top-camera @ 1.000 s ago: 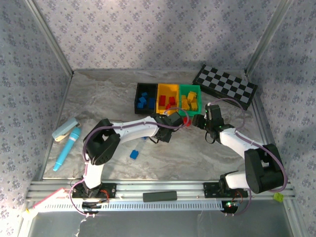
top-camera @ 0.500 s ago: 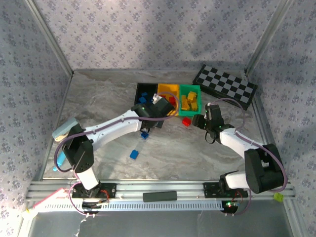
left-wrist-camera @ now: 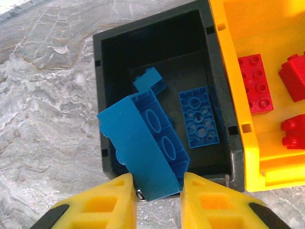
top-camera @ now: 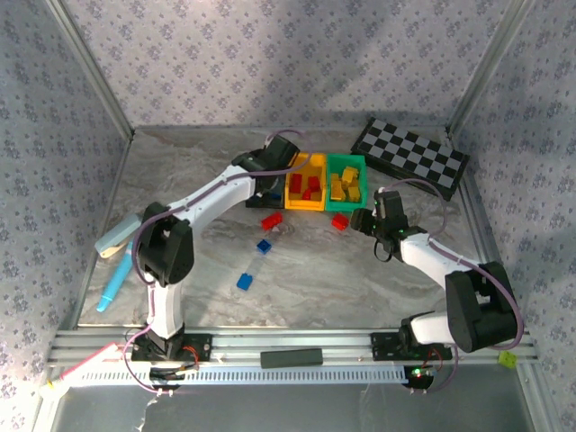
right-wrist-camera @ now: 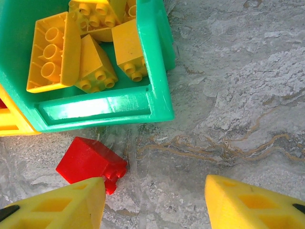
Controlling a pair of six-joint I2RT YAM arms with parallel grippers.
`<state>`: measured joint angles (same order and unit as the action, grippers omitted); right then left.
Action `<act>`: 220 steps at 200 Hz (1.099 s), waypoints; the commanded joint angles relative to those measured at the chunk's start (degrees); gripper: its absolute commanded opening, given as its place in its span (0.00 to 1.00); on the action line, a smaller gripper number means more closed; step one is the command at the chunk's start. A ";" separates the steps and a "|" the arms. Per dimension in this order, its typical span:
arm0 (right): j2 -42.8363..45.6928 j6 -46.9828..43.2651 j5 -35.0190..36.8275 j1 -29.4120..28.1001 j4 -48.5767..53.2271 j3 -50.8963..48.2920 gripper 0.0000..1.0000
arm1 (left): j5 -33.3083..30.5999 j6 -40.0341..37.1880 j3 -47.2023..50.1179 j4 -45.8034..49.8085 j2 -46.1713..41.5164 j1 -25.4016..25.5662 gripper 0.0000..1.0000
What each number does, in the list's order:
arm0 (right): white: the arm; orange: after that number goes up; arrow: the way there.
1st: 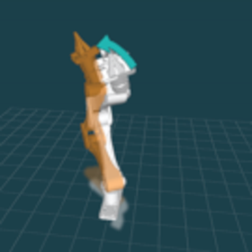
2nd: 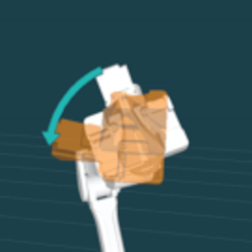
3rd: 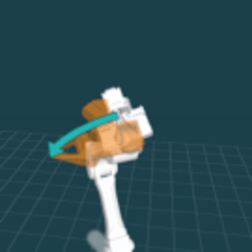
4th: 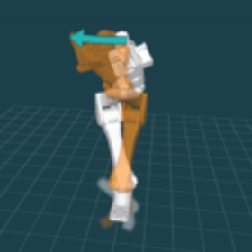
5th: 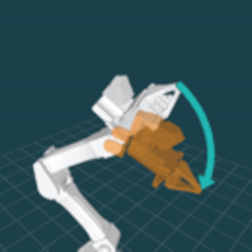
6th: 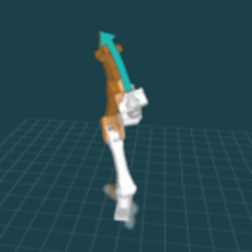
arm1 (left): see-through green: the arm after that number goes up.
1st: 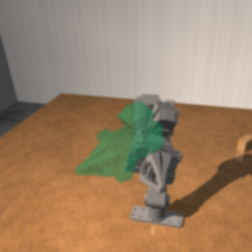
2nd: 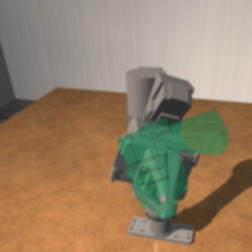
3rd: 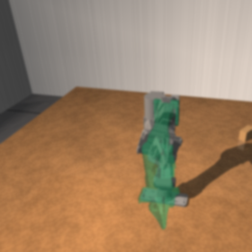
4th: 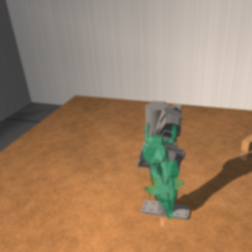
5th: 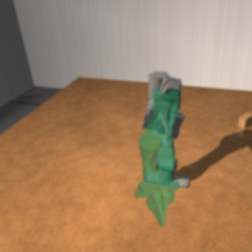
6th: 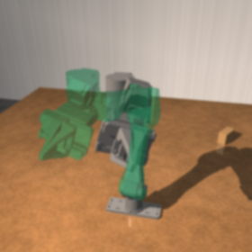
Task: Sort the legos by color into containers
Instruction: Place the lego in the container.
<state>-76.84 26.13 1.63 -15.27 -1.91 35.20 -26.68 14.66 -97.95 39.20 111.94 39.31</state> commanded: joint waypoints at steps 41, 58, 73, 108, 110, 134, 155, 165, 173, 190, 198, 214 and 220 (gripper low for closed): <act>-1.07 -0.20 0.62 -0.38 0.34 1.97 0.59 | 1.33 -2.53 -2.30 0.02 1.50 -1.21 0.28; -1.52 -0.29 0.52 -0.43 0.38 2.37 0.59 | 2.73 -2.52 -3.11 0.74 2.29 -1.78 0.53; -1.65 -0.29 0.43 -0.41 0.25 2.40 0.59 | 3.11 -2.31 -3.19 1.53 2.26 -1.96 0.77; -1.69 -0.38 0.68 -0.43 0.62 2.50 0.59 | 4.60 -0.26 2.75 0.29 -3.06 -1.96 0.79; -1.73 -0.38 0.73 -0.41 0.60 2.57 0.59 | 4.61 -0.14 3.22 0.14 -3.51 -1.93 0.79; -1.71 -0.08 -0.08 -0.38 0.52 2.35 0.59 | 6.88 2.04 13.68 -3.35 -11.00 -1.62 0.78; -1.74 0.37 -0.75 -0.50 0.48 2.13 0.59 | 12.50 5.23 24.24 -7.18 -17.87 -1.45 0.77; -1.73 0.48 -1.01 -0.47 0.29 2.03 0.59 | 16.40 6.09 28.49 -9.20 -20.42 -1.42 0.77; -1.80 0.50 -1.09 -0.55 0.16 2.06 0.59 | 18.86 6.51 31.61 -10.16 -22.14 -1.19 0.77; -2.41 0.50 -0.93 -0.69 0.04 2.32 0.59 | 21.49 6.79 36.13 -11.00 -24.37 -0.27 0.77; -2.87 0.41 -0.93 -0.61 0.11 2.59 0.59 | 22.87 6.31 38.12 -11.83 -25.11 0.32 0.77; -3.97 0.41 -1.08 -0.64 0.22 3.32 0.59 | 23.82 5.43 41.02 -13.14 -25.56 1.71 0.77; -4.32 0.41 -1.29 -0.65 0.13 3.50 0.59 | 24.17 5.26 41.65 -13.50 -25.30 1.93 0.76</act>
<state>-79.42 26.15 1.02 -15.55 -1.93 36.51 -7.55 19.62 -59.22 29.47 87.57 39.68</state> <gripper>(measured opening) 0.589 0.766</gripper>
